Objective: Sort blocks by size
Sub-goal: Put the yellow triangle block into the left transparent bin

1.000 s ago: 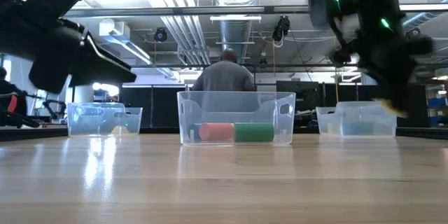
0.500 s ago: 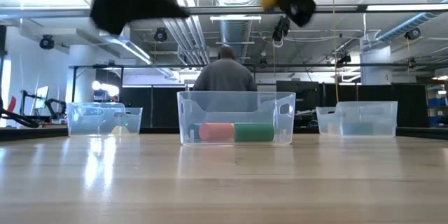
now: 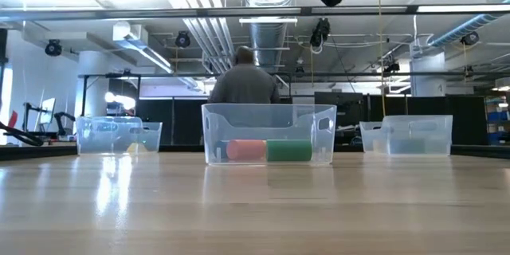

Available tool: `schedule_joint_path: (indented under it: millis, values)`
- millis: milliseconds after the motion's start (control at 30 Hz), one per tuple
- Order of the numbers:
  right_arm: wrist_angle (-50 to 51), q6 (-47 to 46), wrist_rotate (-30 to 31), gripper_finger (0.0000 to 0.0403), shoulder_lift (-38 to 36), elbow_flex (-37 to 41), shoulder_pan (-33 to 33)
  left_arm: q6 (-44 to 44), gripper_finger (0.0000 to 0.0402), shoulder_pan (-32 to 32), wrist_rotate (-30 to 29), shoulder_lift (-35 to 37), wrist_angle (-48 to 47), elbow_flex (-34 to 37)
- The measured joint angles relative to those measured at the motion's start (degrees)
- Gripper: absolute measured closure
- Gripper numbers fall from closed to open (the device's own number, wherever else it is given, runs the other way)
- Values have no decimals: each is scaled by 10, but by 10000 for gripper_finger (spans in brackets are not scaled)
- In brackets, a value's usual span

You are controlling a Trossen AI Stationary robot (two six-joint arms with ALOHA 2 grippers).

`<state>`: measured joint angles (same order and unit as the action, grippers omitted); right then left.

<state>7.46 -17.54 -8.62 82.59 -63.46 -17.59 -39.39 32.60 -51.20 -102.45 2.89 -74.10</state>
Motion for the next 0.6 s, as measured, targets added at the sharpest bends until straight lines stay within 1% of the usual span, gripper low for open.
schedule_joint_path:
  millis: [100,267,467,600]
  values:
    - [26,14,11,271,3,-19,-6,19,143,-4,3,0,-50,-15]
    - [37,25,12,271,-7,-31,-7,20,143,0,15,1,-45,-22]
    - [35,26,16,272,-10,-38,-6,-41,143,4,22,0,-35,-11]
    - [34,26,15,272,-12,-38,-6,-96,143,10,-9,0,6,-8]
